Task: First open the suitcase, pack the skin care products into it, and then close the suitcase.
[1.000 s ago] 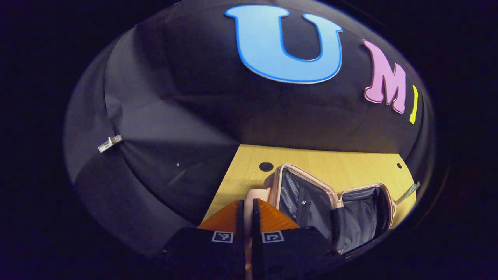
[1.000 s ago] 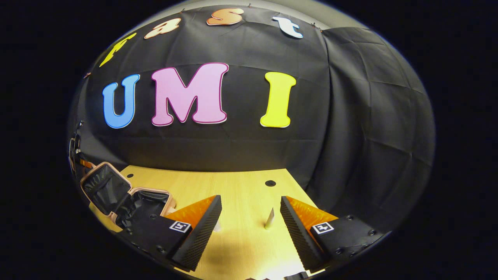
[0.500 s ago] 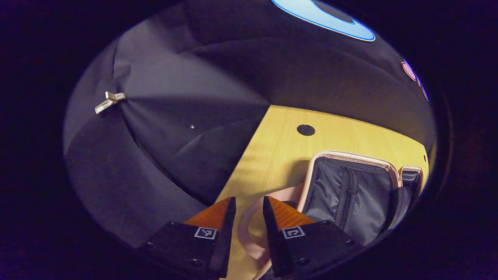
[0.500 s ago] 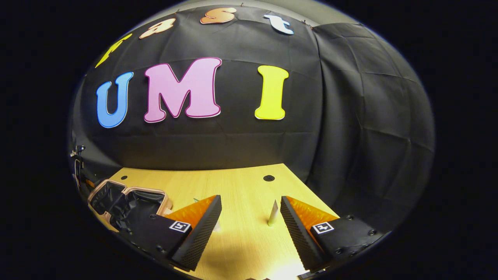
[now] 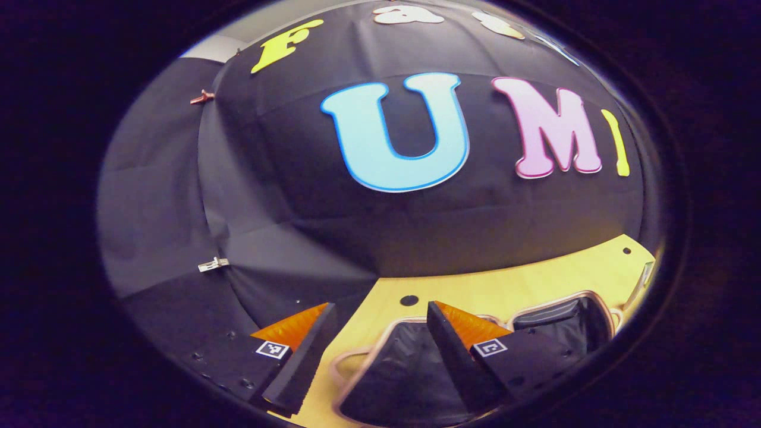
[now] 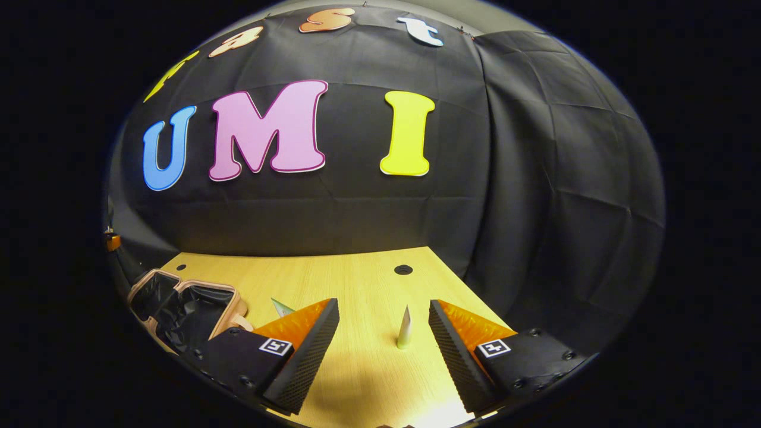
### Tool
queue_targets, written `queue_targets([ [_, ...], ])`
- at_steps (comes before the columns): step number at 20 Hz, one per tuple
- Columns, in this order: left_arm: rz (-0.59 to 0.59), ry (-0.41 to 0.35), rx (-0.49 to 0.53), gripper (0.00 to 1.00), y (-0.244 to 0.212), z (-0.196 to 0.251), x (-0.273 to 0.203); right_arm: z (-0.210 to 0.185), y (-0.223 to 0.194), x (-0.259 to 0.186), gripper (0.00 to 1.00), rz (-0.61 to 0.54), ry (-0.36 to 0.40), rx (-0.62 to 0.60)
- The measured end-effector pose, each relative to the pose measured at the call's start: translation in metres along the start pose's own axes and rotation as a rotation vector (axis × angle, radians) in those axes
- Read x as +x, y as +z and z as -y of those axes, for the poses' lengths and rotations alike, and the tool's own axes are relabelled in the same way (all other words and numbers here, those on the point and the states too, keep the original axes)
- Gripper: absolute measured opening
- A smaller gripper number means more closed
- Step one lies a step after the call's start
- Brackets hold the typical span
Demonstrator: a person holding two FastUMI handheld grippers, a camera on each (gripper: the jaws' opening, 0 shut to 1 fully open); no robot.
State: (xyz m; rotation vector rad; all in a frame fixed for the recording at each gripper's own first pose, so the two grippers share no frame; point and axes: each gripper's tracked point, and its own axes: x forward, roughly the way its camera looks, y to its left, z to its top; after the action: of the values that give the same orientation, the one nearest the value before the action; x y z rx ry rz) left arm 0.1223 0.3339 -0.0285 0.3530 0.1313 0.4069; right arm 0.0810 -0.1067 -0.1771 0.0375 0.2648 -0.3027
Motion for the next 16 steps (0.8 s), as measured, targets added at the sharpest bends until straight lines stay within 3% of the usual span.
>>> queue_targets([
  [7,-0.019,-0.33,-0.203,0.96,0.004,0.241,-0.082,0.009,-0.025,0.022,0.96,-0.046,0.03,0.018],
  [10,-0.05,-0.505,-0.218,0.99,-0.015,0.343,-0.104,0.019,-0.043,0.037,0.96,-0.079,0.023,0.02],
  [13,-0.104,-0.657,-0.241,0.99,-0.044,0.424,-0.122,0.024,-0.065,0.052,0.96,-0.121,0.032,0.104],
  [16,-0.163,-0.706,-0.189,0.99,-0.072,0.486,-0.114,0.033,-0.096,0.07,0.96,-0.163,0.025,0.104],
])
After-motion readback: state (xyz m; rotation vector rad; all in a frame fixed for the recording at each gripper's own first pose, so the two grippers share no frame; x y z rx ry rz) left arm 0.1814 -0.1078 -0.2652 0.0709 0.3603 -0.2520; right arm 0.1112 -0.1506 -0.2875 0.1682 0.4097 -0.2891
